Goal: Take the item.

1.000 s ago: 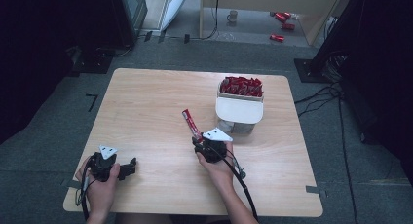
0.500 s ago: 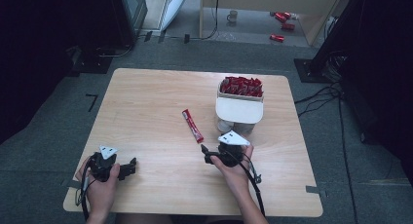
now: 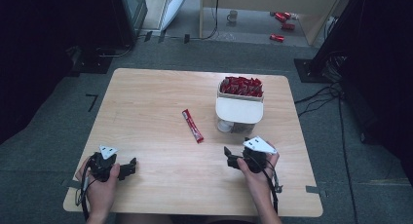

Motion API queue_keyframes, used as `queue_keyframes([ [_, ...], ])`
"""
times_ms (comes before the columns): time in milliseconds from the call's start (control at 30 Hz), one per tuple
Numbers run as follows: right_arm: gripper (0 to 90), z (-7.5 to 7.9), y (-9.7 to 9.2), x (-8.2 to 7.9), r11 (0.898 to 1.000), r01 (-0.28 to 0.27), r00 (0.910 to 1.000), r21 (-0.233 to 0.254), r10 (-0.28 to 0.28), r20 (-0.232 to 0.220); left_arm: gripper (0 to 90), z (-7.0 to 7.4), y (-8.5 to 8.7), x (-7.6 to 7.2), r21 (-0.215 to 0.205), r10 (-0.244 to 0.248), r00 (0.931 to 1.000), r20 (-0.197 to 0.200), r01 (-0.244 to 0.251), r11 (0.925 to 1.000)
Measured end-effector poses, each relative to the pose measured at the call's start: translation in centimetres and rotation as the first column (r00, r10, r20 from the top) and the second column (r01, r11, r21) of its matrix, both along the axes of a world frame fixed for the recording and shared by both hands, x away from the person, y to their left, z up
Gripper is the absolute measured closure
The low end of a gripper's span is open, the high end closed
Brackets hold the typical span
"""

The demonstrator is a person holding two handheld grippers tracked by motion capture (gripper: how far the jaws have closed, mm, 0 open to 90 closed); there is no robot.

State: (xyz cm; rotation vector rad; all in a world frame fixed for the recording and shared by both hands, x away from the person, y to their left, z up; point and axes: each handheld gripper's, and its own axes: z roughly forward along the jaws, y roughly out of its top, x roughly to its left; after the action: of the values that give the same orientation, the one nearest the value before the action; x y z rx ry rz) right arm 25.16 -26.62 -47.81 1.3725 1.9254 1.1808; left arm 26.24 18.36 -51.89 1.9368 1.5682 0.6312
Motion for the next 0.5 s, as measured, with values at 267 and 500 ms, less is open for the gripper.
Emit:
queue_keyframes([
  [267,13.9,-0.1,-3.7,-1.2,0.997,0.083,0.9965,-0.006,-0.083,0.002,0.0,0.0,0.0,0.0,0.0,0.0,1.0,0.0,0.0,1.0],
  [500,14.0,-0.6,-7.1,-2.4,0.988,0.153,0.9881,-0.019,-0.153,-0.003,0.0,0.0,0.0,0.0,-0.001,0.001,1.0,0.001,-0.001,1.0],
])
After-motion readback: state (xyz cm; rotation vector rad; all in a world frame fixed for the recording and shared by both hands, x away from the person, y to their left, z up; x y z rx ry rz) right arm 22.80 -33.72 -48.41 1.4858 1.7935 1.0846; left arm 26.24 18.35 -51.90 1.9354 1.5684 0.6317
